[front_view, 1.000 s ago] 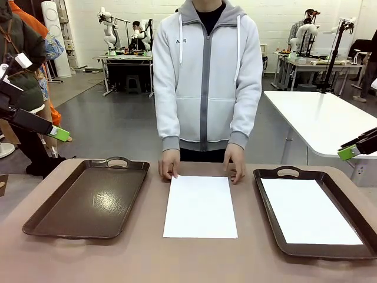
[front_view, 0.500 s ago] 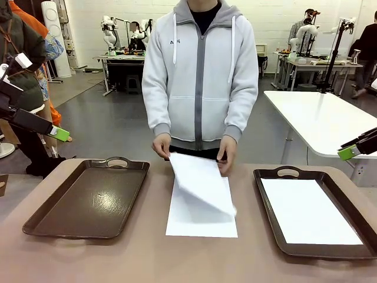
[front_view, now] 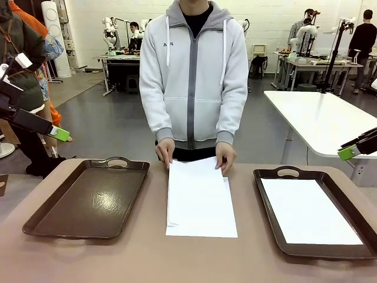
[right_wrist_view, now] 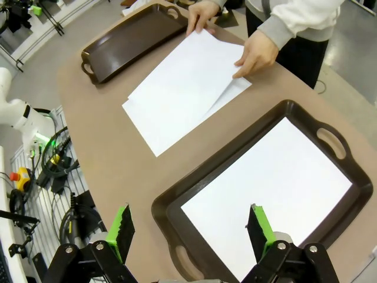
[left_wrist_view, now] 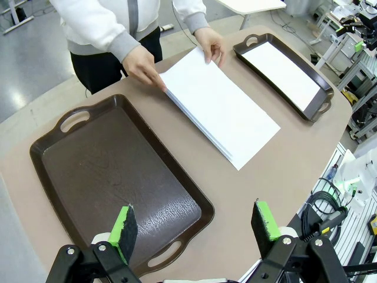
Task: Sort the A4 documents.
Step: Receive the A4 Paper.
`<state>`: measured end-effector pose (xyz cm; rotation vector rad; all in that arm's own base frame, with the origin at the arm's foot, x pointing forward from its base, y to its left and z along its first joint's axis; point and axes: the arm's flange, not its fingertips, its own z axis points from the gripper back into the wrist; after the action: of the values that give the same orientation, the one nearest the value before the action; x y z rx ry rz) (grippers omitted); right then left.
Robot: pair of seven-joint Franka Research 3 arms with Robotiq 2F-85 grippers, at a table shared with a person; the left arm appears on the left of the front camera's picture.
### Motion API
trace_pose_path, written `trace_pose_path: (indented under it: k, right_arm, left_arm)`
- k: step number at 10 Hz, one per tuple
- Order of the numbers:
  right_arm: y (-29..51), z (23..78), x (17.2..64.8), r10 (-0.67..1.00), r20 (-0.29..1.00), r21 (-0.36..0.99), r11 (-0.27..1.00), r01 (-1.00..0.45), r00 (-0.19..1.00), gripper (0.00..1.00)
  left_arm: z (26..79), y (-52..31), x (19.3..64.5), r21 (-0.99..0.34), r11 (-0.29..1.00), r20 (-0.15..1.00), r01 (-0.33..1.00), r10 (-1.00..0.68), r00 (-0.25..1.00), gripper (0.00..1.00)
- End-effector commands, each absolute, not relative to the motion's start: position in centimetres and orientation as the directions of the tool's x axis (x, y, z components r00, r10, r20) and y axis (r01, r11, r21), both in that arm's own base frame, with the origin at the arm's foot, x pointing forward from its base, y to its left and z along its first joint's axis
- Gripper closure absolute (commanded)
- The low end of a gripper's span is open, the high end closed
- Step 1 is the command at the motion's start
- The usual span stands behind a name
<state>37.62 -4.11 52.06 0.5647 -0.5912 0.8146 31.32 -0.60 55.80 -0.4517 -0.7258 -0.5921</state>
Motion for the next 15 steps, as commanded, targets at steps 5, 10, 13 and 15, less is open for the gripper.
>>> trace_pose_path:
  k: [5,10,13,15]
  right_arm:
    - [-4.14,52.02,37.55,0.502,0.67,0.231,0.558,-0.797,0.546,0.0]
    - [-4.14,52.02,37.55,0.502,0.67,0.231,0.558,-0.797,0.546,0.0]
    - [-4.14,52.02,37.55,0.502,0.67,0.231,0.558,-0.797,0.546,0.0]
    - [-4.14,52.02,37.55,0.502,0.67,0.231,0.558,-0.797,0.546,0.0]
  left_arm:
    - [55.76,-0.52,31.34,-0.181,0.738,0.728,0.649,-0.343,0.593,0.0]
    - [55.76,-0.52,31.34,-0.181,0.738,0.728,0.649,-0.343,0.593,0.0]
    - [55.76,-0.52,31.34,-0.181,0.738,0.728,0.649,-0.343,0.593,0.0]
    - [55.76,-0.52,31.34,-0.181,0.738,0.728,0.649,-0.343,0.593,0.0]
